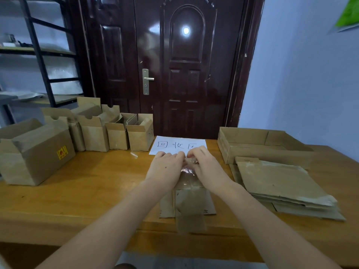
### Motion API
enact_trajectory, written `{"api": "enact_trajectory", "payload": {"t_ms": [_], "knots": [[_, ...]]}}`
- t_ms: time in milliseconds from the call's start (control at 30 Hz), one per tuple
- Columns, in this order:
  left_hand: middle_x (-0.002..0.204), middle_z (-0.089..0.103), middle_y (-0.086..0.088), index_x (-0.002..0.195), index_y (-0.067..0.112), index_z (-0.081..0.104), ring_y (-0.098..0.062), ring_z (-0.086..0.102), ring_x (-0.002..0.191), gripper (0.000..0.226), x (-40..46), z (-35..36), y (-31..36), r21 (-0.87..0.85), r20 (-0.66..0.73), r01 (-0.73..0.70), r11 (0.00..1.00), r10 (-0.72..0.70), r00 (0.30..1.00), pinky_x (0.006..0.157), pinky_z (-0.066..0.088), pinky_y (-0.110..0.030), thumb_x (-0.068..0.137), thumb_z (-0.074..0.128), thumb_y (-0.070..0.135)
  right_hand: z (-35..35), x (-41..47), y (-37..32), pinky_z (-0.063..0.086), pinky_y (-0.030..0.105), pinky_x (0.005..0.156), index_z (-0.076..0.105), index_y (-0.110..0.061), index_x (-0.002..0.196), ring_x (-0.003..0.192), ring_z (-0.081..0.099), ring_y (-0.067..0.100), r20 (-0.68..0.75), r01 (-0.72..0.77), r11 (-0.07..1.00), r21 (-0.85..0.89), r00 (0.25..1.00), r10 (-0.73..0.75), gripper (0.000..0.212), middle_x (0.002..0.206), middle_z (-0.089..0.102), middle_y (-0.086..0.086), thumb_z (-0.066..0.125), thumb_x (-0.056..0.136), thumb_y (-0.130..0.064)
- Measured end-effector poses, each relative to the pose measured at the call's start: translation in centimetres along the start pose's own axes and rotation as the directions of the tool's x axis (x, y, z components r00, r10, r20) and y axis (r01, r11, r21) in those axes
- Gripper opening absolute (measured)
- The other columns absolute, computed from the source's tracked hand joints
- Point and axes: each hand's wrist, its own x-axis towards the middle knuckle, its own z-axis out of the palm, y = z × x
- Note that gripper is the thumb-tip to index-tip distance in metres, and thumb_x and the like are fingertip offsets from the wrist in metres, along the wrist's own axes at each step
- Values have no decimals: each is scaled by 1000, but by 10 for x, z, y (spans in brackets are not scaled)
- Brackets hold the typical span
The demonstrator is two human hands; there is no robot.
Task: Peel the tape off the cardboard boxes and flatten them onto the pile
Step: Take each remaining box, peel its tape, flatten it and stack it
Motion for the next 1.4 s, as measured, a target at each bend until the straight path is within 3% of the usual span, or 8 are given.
{"api": "enact_trajectory", "payload": {"t_ms": [200,367,567,833,1033,1233,1300,1400], "knots": [[117,67,5,140,24,46,-23,63,98,49,-4,-2,-8,-55,76,-96,994,100,992,94,38,-34,102,16,38,2,-2,1,50,37,85,62,-18,117,105,54,17,-10,-20,989,-147,1000,18,17,111,62,-2,53,103,-16],[108,69,5,128,23,45,-20,64,92,22,-11,-6,-2,-99,36,-52,994,55,998,94,40,-30,108,45,31,3,-4,3,51,37,88,66,-19,121,106,48,14,-37,30,970,-242,998,-41,23,114,62,-4,52,105,-28],[106,68,6,127,20,43,-19,64,95,26,-16,-11,1,-126,59,-42,991,50,997,100,34,-28,102,51,18,-3,-9,-2,47,36,91,58,-25,127,110,49,15,36,10,981,-194,999,-3,29,118,61,-6,63,99,-30],[90,57,7,107,25,47,-16,52,83,23,-23,-19,2,-347,110,66,936,-29,994,69,37,-29,110,33,43,2,-21,-8,47,32,96,62,-18,132,110,54,17,-97,11,983,-184,995,-29,32,123,64,0,54,104,-29],[105,68,5,114,23,53,-17,59,99,30,-27,-23,0,-444,163,56,894,19,986,99,41,-30,111,30,41,-4,-31,-10,51,31,93,66,-20,123,108,51,11,-62,44,990,-131,997,-53,26,117,62,-4,66,98,-26],[107,64,7,121,28,50,-10,55,94,16,-30,-29,3,-459,196,68,886,27,980,71,40,-20,109,45,37,4,-39,-13,51,37,86,63,-20,116,97,50,11,-138,-6,989,-148,990,-15,17,105,60,-6,53,105,-28],[105,66,4,120,27,50,-15,58,100,14,-31,-33,3,-442,211,66,894,32,977,86,45,-25,111,41,32,5,-42,-13,50,27,88,62,-21,119,101,48,4,-89,-11,998,-57,996,6,23,113,58,-9,50,104,-34],[107,71,2,113,26,48,-20,63,109,15,-33,-36,2,-455,218,36,890,72,973,119,26,-35,112,33,30,-2,-44,-12,47,13,86,59,-25,126,103,51,-1,-17,14,999,53,1000,-13,30,117,49,-15,63,98,-34]]}}
